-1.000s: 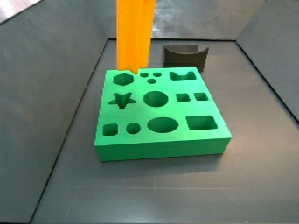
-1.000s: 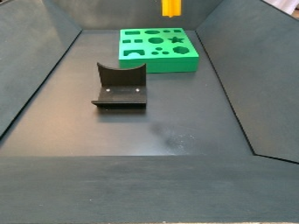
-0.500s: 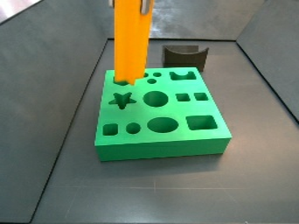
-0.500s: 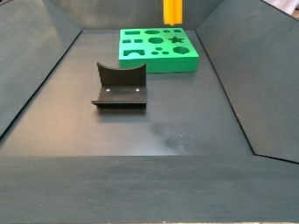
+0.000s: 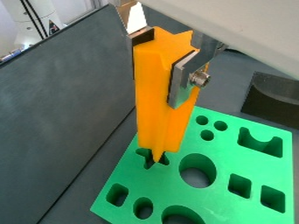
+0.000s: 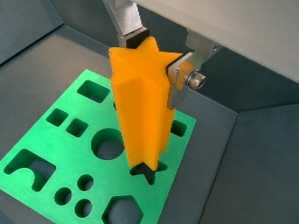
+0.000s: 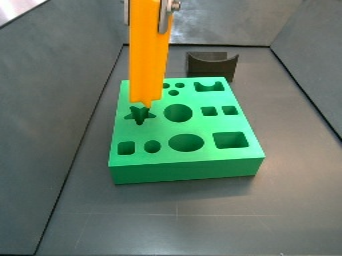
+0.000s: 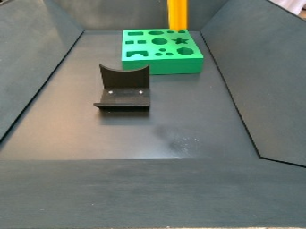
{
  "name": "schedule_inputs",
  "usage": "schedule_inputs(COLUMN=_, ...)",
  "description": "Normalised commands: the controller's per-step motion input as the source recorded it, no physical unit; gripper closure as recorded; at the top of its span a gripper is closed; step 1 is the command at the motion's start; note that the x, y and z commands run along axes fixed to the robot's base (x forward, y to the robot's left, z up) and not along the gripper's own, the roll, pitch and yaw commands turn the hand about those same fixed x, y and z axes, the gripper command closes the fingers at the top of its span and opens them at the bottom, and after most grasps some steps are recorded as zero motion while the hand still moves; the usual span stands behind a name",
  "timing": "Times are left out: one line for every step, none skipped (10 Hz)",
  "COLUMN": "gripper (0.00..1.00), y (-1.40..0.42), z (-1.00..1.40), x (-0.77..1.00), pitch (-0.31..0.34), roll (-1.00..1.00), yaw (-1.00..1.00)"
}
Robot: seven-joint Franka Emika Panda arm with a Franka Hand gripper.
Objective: Pick up the star object. Move up. Place the star object on the fixture. Regrasp the star object. Move to above the board. Insert the star object.
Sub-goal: Insert the star object.
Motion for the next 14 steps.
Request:
schedule_inputs(gripper=1.00, y=0.00, z=-0.21, x=0.00, pitch=0.000, roll=0.02, yaw=-0.16)
schedule_inputs(gripper=1.00, y=0.00, z=-0.24, x=0.00, pitch=0.000, roll=0.00, yaw=-0.18)
schedule_inputs(gripper=1.00, y=0.00, z=-0.19, x=0.00, pitch=0.003, roll=0.00, yaw=-0.20)
schedule_inputs(gripper=1.00, y=0.02, z=0.00, x=0.08, pitch=0.000, roll=-0.05, yaw=-0.08)
schedule_inputs(gripper=1.00, y=0.00, z=0.00, x=0.04, pitch=0.000, roll=-0.01, yaw=-0.07)
schedule_inputs(gripper=1.00, y=0.00, z=-0.09, x=0.00, pitch=0.041, roll=0.00, yaw=-0.24)
schedule_inputs(gripper=1.00, y=0.00, z=-0.03, x=0.00, pitch=0.014, roll=0.00, yaw=-0.19)
schedule_inputs(gripper=1.00, y=0.00, z=-0.01, x=0.00, pitch=0.000, roll=0.00, yaw=-0.04)
schedule_inputs(gripper=1.00, y=0.00, z=-0.20, x=0.00, pitch=0.000, roll=0.00, yaw=-0.10)
schedule_inputs(gripper=1.00, y=0.00, z=-0.26, x=0.00, pitch=0.000, roll=0.00, yaw=-0.13)
schedule_inputs(gripper=1.00, y=0.00, z=-0.23, x=-0.01, pitch=0.000, roll=0.00, yaw=-0.10)
schedule_inputs(gripper=1.00, y=0.00, z=-0.24, x=0.00, pitch=0.000, roll=0.00, yaw=-0.08)
schedule_inputs(gripper=1.00, y=0.00, z=-0.17, x=0.00, pitch=0.000, roll=-0.01, yaw=-0.08)
schedule_inputs(gripper=1.00, y=0.00, z=-0.13, x=0.00, pitch=0.000, roll=0.00, yaw=-0.09)
